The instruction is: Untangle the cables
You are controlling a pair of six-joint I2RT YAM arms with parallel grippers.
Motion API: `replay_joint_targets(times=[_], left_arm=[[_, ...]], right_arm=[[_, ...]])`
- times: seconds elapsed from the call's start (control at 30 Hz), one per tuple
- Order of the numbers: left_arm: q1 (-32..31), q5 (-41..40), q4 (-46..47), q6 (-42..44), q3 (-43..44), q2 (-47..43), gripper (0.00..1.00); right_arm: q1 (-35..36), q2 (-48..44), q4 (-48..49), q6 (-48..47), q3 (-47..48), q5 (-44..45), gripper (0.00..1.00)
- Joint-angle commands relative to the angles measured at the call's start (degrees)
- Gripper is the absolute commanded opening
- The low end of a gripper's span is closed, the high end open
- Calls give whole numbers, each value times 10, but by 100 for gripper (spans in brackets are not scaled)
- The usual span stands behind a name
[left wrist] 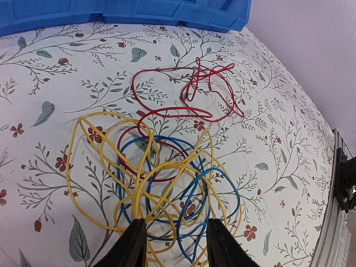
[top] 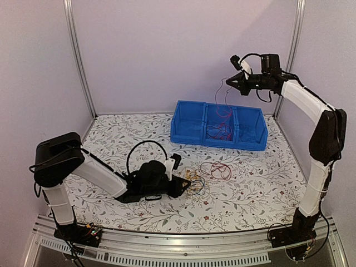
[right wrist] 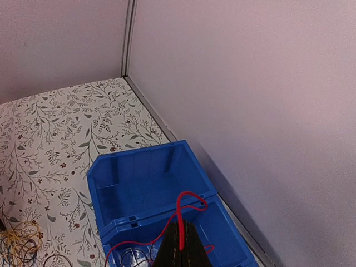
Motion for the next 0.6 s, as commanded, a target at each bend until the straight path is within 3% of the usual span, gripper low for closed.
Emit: replay_joint_targets(times=[0.0,0.2,0.33,0.4,0.47,0.57], left_arm=[[-10,-19,-11,7,2,-22,36],[-12,-20,1,-1,-7,-17,36],[-12,-20,-1,-2,-4,-15,36],[-11,-20,-1,-2,-4,-15,36],[-13,-20,-1,-3,-3,-16,36],[-13,-16,2,-1,-3,-22,37]], right_arm=[[-9,48,11,14,-31,21,0],[-11,96,9,6,-45,69,0],[-11,127,-25,4,-31,57,0],[-11,140,-57,-1,-12,49,9],[-11,155,-96,-2,11,50,27],[-11,159,-139,-5,25,49,44]])
